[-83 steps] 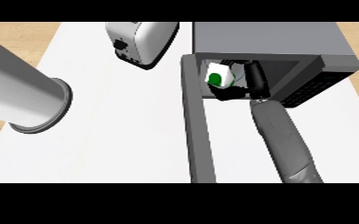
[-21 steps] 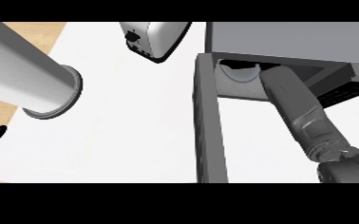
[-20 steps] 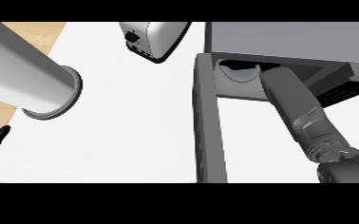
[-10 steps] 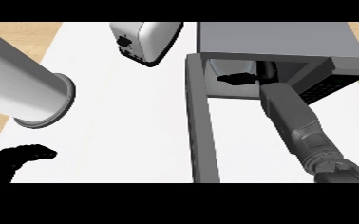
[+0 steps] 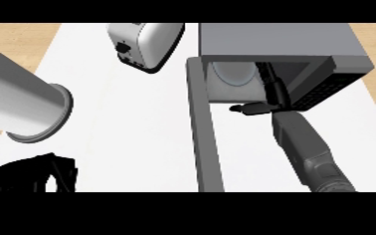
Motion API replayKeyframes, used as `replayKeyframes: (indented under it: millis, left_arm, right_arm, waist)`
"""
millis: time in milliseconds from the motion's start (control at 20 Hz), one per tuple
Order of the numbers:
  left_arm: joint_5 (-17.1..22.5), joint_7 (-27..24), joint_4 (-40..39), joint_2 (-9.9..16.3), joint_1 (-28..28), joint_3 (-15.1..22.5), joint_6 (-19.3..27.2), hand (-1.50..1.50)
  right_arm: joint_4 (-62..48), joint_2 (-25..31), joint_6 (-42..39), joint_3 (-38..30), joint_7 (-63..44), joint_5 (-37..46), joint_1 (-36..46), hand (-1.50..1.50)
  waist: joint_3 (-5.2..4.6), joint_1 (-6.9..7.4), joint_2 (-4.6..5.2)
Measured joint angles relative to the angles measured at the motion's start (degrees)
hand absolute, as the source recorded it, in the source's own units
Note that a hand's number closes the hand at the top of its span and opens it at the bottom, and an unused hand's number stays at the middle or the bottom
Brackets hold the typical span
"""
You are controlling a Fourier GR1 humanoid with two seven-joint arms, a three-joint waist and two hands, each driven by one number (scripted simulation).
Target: Pick up the milk, place it into the microwave and close the microwave
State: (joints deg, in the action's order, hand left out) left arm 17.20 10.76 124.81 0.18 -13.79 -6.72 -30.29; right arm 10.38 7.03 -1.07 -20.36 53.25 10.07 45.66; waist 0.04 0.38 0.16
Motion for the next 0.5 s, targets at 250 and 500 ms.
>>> replayKeyframes:
  millis: [250, 500]
  left_arm:
    - [-2.6, 0.1, -0.6, -0.1, -0.5, 4.7, 0.9, 1.50]
    - [-7.3, -1.1, -3.6, 0.2, 2.7, 9.3, 2.1, 1.50]
  right_arm:
    - [6.3, -1.4, -2.1, 2.4, -0.1, -0.3, -6.7, -1.50]
    - [13.7, -1.2, -4.4, 4.4, -0.4, -0.8, -15.4, -1.50]
  waist:
    - [-0.08, -0.94, -0.45]
    - [-0.13, -1.89, -0.69]
